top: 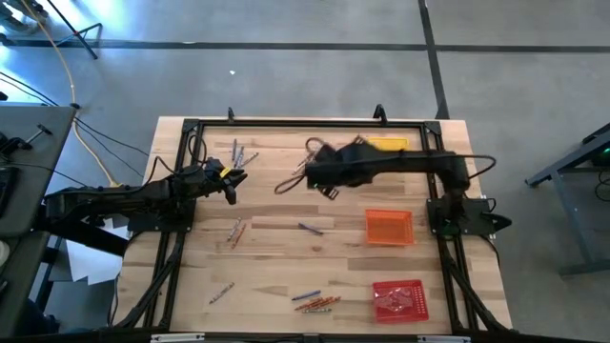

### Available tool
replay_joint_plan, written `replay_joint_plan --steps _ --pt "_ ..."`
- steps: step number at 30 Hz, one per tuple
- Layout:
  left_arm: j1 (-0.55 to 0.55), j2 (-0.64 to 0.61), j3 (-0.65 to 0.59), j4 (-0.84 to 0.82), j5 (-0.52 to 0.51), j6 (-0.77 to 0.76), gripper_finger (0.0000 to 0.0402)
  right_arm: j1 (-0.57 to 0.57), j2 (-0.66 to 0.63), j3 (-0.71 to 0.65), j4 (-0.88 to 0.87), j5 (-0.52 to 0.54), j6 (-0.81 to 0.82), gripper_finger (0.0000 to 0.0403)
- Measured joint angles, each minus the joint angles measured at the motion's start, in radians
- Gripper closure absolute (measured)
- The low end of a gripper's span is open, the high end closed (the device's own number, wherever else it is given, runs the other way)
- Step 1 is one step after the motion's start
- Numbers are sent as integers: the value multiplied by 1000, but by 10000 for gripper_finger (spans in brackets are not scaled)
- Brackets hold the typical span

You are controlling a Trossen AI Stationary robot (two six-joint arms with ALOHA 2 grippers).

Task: Sort crayons
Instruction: Put the orange crayon into the yellow bin

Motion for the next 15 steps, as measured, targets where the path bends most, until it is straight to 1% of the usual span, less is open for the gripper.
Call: replay_joint_plan --steps 6,11,15 --pt "0 0 0 -5 0 -1 314 -32 -99 0 0 115 21 400" --pt "0 0 0 -5 0 -8 314 -83 -146 0 0 241 21 400" --pt "0 0 0 -5 0 -8 314 -164 -165 -1 0 256 9 400"
